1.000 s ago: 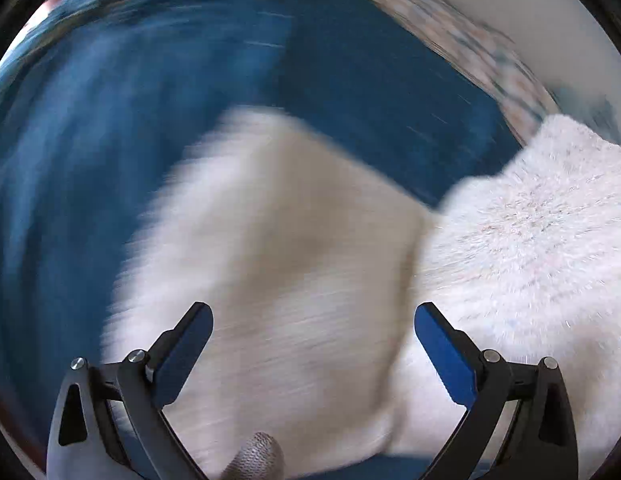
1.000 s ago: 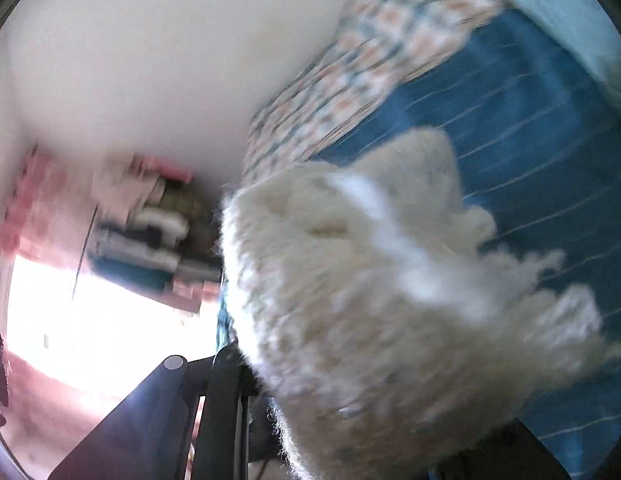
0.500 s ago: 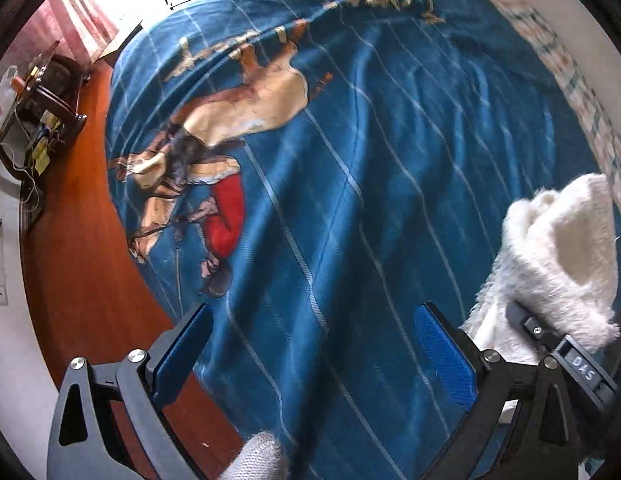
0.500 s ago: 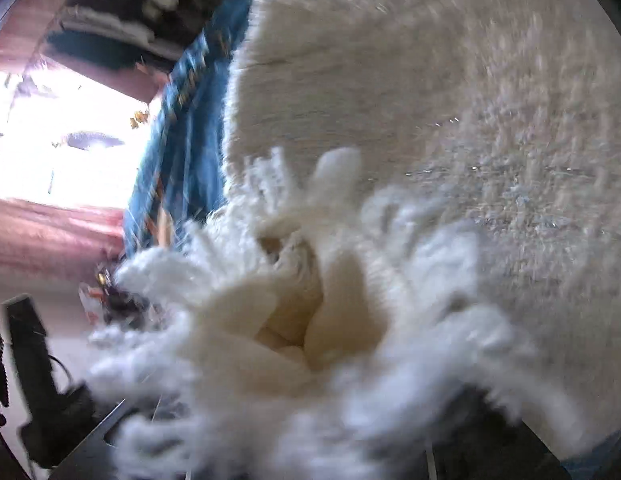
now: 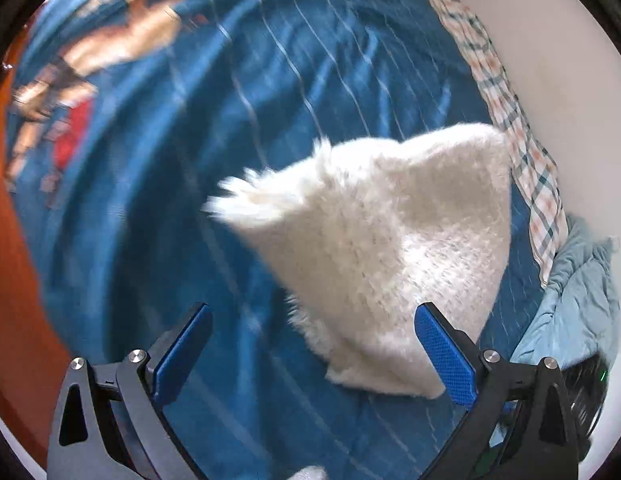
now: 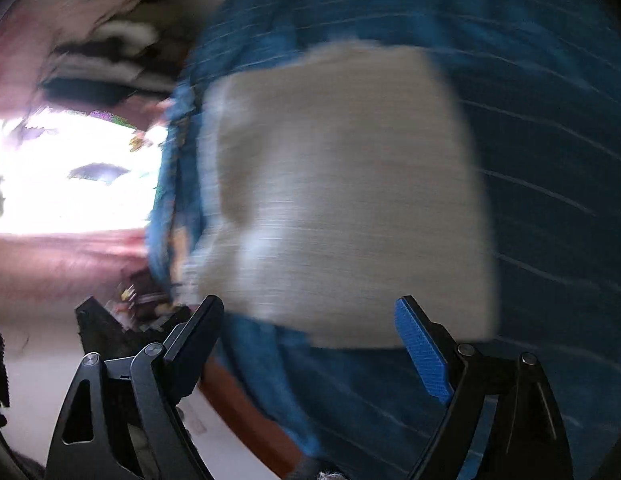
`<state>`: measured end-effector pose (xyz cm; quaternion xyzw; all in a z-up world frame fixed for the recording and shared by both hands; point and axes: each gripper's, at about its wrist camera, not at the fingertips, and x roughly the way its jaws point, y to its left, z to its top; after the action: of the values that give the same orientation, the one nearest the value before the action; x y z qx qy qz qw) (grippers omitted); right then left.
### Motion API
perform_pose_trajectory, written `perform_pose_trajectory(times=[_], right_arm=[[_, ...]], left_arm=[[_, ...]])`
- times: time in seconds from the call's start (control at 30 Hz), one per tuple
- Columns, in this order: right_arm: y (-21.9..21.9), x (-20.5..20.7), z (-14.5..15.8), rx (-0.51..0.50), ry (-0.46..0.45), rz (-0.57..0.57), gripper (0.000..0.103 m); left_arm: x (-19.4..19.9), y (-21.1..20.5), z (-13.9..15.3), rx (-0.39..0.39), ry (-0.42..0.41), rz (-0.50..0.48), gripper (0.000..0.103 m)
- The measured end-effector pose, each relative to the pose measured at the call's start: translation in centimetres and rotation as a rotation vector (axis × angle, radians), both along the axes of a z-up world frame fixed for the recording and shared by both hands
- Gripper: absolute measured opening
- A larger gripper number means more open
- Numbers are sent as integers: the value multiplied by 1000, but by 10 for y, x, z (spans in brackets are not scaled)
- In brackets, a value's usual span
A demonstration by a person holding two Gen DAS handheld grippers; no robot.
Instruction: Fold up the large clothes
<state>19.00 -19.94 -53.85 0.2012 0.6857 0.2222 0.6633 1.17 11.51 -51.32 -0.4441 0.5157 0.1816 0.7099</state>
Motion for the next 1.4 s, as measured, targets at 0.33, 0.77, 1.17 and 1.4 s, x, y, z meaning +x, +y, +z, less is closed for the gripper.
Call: perform_pose_trajectory(times=[0.33,0.77,1.17,1.4], right_arm=[[-79,0,-67,-26,140,-294,89],[-36,32,-21,-79,21,-132,89],[79,79,-61,-155,60,180,45],[62,107,-12,-45,35,117,45]], left_arm=[[45,-13,-1,13,-81,135,13],[-18,-7,-35,20,42,142,17],[-54,0,38,91,119,-5,61],[17,0,77,421,63,-181,94]])
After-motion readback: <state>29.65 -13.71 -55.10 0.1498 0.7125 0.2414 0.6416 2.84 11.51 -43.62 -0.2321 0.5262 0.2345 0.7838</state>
